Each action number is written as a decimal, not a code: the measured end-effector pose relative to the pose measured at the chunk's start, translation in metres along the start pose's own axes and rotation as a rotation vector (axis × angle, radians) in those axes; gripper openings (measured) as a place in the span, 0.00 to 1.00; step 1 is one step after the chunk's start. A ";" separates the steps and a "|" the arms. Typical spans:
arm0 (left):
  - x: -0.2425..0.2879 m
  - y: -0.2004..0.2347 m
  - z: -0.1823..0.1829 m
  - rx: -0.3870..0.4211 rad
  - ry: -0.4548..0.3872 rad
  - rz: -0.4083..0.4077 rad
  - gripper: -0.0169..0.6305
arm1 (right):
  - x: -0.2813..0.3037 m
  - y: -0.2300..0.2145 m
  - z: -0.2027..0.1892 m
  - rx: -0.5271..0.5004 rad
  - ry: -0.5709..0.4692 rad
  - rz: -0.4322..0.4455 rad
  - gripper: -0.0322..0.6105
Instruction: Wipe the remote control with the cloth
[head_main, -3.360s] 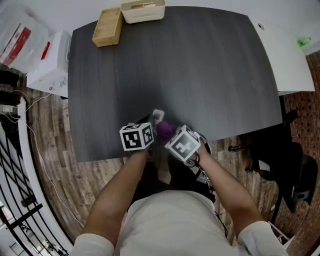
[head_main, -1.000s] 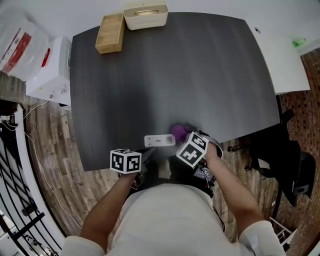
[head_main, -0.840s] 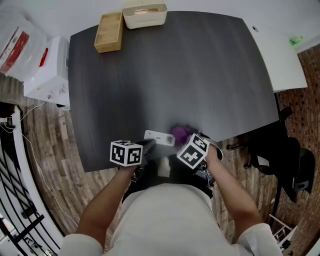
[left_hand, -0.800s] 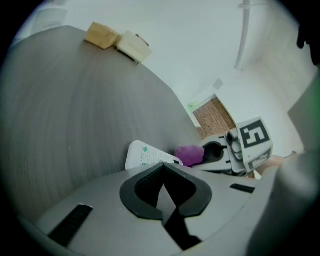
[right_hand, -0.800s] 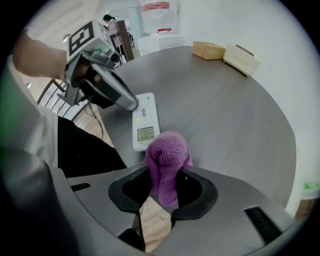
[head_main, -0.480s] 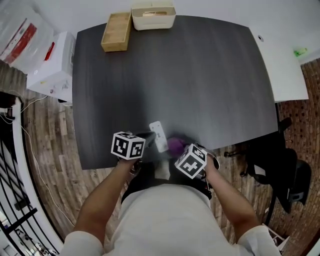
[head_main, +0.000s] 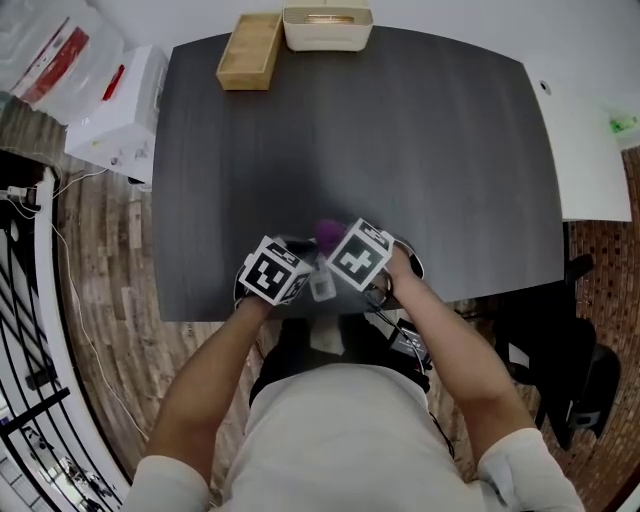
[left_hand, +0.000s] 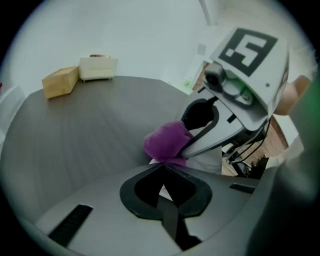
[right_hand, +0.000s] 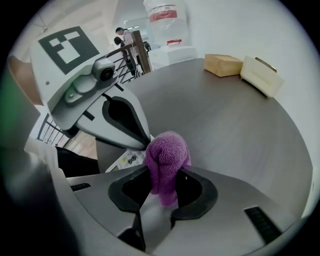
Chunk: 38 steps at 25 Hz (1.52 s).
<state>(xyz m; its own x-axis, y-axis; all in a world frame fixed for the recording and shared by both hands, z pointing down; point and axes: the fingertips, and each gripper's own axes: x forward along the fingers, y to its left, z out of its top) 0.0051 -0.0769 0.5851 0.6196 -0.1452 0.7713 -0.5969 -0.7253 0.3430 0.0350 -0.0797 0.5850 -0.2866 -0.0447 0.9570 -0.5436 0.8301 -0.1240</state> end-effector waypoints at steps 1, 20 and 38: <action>0.003 -0.001 0.000 -0.009 0.008 -0.010 0.03 | 0.004 0.000 0.002 -0.008 0.008 0.003 0.24; 0.002 0.004 -0.001 -0.145 -0.102 0.028 0.03 | 0.000 0.075 -0.052 -0.197 0.079 0.074 0.24; -0.043 -0.017 0.022 0.483 -0.153 -0.112 0.13 | -0.023 0.094 -0.098 -0.106 0.028 0.159 0.24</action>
<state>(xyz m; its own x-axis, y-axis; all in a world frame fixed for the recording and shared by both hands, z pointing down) -0.0007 -0.0732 0.5347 0.7553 -0.1195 0.6443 -0.2416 -0.9648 0.1043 0.0678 0.0532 0.5767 -0.3391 0.1058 0.9348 -0.4064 0.8797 -0.2470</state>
